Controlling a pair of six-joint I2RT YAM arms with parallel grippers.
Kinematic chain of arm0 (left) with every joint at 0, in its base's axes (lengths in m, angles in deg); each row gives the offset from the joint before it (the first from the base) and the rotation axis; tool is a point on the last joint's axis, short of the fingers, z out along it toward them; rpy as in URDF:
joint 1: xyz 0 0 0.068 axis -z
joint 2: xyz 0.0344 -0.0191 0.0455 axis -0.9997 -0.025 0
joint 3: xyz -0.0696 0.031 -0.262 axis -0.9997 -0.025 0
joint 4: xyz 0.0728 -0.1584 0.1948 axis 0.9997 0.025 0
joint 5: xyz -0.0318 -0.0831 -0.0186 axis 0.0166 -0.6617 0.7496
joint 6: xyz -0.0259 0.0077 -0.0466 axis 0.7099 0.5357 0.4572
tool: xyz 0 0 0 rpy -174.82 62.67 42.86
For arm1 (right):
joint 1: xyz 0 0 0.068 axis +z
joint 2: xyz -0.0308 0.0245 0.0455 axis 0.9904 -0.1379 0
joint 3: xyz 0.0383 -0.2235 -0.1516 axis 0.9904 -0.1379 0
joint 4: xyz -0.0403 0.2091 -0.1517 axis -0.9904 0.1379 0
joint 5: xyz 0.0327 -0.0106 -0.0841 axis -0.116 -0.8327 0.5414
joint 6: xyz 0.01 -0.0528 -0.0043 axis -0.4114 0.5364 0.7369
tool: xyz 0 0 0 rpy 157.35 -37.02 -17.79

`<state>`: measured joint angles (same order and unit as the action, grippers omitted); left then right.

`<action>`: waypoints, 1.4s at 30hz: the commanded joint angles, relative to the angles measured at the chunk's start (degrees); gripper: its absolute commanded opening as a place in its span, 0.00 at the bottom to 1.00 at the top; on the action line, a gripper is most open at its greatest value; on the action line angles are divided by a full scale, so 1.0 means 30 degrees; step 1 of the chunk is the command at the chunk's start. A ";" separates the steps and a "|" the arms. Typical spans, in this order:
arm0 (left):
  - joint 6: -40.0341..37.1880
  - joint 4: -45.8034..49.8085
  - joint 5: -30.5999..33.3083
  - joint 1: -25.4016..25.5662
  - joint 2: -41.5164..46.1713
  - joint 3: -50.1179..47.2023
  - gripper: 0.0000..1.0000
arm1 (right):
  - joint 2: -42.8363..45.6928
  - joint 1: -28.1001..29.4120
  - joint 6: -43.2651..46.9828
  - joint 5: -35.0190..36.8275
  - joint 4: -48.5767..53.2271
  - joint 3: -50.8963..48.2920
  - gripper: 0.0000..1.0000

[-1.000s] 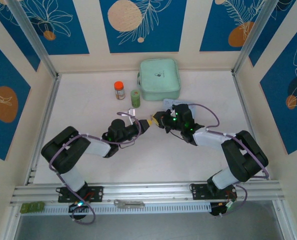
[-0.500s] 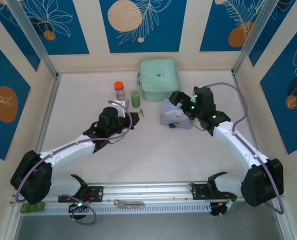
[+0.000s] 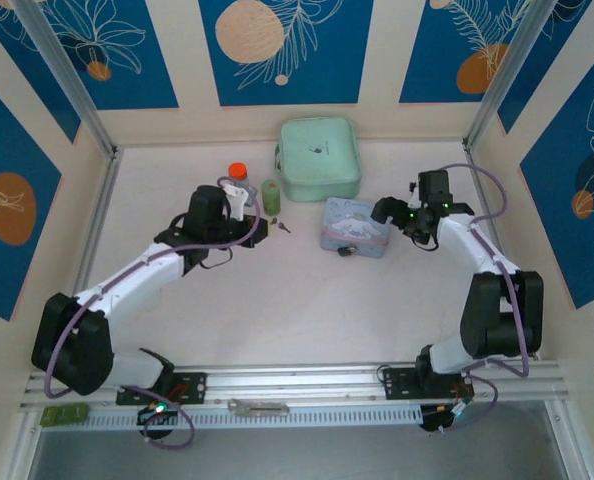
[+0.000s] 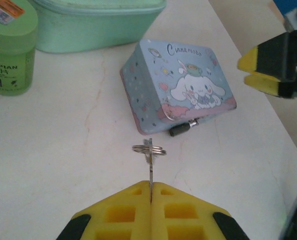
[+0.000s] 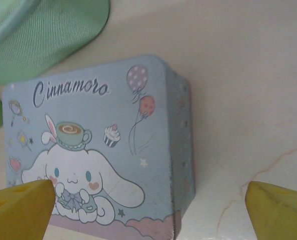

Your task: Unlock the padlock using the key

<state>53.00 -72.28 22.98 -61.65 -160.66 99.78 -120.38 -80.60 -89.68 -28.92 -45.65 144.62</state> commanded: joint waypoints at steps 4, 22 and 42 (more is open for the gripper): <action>-0.2582 0.3416 -0.2957 -0.0585 0.0265 0.1645 0.00 | -0.1920 0.0090 0.2724 -0.2725 -0.0594 0.1250 0.90; -0.6855 0.5480 -0.8145 -0.0828 0.1506 0.2034 0.00 | -0.6598 0.6798 0.7684 -0.3600 0.0865 0.5808 0.77; -0.7148 0.6731 -1.0557 -0.0711 -0.1276 0.3350 0.00 | 0.2569 0.6381 0.3246 -1.6393 -0.3884 0.1043 0.68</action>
<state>33.16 -53.79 -3.91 -63.59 -164.03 107.65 -112.27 -62.19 -75.61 -63.43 -54.88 150.44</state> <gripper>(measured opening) 0.052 0.690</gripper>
